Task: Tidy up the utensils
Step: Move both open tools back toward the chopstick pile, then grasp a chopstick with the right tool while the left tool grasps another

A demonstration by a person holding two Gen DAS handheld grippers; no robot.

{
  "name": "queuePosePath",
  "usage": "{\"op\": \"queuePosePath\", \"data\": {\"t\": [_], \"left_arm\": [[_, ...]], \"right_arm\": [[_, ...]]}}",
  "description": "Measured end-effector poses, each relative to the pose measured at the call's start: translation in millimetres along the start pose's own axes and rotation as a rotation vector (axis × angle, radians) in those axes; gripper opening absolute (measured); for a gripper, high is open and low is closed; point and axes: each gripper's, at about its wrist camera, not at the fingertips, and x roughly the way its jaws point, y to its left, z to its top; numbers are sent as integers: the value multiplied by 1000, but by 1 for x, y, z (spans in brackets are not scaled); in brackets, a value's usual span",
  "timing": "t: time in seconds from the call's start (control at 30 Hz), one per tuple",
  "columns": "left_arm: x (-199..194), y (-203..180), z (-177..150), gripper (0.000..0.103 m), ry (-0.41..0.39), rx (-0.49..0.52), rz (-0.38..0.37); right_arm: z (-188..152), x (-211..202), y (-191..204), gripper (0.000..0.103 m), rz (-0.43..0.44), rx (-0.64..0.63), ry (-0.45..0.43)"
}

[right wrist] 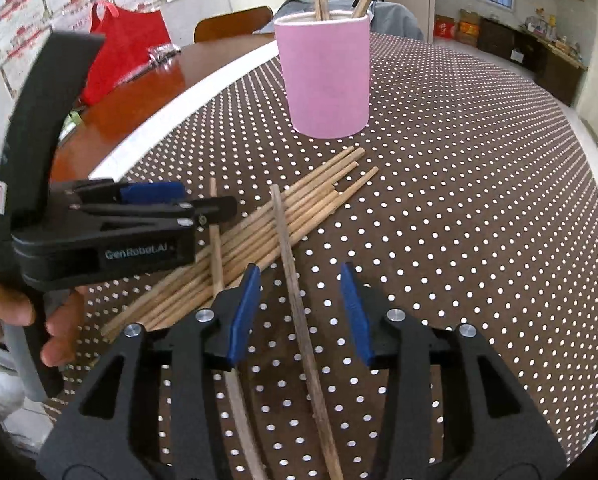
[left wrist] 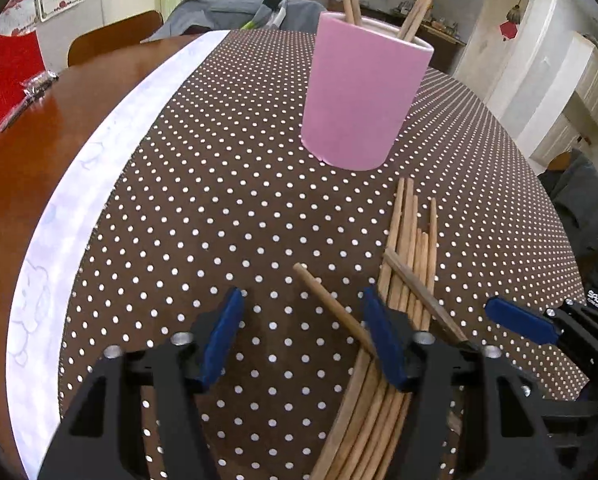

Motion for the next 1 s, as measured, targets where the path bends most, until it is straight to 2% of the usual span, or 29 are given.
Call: {"op": "queuePosePath", "data": {"t": [0.13, 0.17, 0.23, 0.3, 0.37, 0.47, 0.7, 0.73, 0.8, 0.83, 0.9, 1.0], "left_arm": [[0, 2, 3, 29, -7, 4, 9], [0, 2, 3, 25, -9, 7, 14], [0, 3, 4, 25, -13, 10, 10], [2, 2, 6, 24, -15, 25, 11], [5, 1, 10, 22, -15, 26, -4], [11, 0, 18, 19, -20, 37, -16], [13, -2, 46, 19, -58, 63, -22], [11, -2, 47, 20, -49, 61, -23], [6, 0, 44, 28, -34, 56, -14], [2, 1, 41, 36, -30, 49, -6], [-1, 2, 33, 37, -6, 33, 12], [8, 2, 26, 37, 69, 6, -35]], "right_arm": [[1, 10, 2, 40, -38, -20, 29], [1, 12, 1, 34, -51, -24, 35], [3, 16, 1, 31, -62, -28, 39], [6, 19, 1, 17, -84, -29, 42], [10, 22, -1, 9, -88, -19, 39], [16, 25, -9, 7, -72, 17, 25], [30, 32, -25, 7, -44, 81, -12], [32, 33, -26, 7, -34, 91, -14], [33, 34, -28, 7, -23, 98, -15], [33, 34, -28, 7, -20, 97, -18], [33, 34, -28, 7, -13, 97, -21], [29, 33, -29, 7, 5, 106, -23]]}}
